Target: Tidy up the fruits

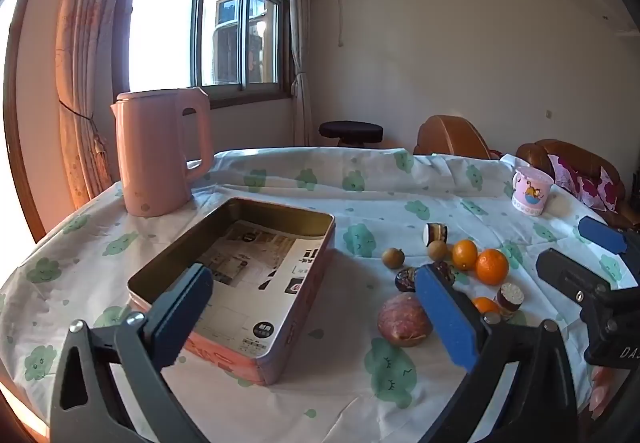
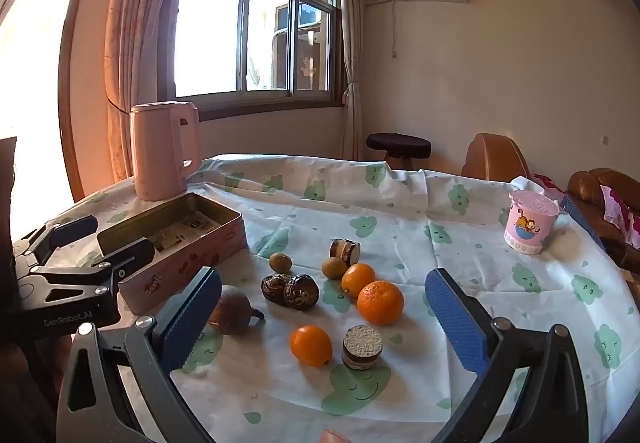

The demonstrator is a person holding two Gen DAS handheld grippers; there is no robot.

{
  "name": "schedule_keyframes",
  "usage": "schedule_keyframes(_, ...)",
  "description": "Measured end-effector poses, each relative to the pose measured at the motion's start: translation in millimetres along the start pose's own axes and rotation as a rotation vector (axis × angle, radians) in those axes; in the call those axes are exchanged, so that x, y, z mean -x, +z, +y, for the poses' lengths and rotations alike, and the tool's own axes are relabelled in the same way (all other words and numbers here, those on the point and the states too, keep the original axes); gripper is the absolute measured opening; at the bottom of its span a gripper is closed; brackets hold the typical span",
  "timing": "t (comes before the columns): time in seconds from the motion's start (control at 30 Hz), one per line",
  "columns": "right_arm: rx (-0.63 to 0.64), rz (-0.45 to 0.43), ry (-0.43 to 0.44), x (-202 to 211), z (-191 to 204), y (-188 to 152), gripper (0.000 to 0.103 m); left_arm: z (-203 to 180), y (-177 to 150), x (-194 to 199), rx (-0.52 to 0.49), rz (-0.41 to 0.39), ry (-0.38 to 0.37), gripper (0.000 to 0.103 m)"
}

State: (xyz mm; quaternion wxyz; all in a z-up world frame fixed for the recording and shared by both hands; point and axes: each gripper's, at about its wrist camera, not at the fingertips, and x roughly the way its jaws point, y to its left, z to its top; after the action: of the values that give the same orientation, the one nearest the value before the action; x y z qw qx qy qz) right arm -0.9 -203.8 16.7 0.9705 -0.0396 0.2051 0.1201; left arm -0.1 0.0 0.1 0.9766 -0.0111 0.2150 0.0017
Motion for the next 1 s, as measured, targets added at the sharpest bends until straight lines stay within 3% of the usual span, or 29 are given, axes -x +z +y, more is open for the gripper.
schedule_keyframes(1.0, -0.017, -0.014, 0.013, 1.6, 0.9, -4.5, 0.102, -2.4, 0.4, -1.7, -0.006, 0.0, 0.001, 0.103)
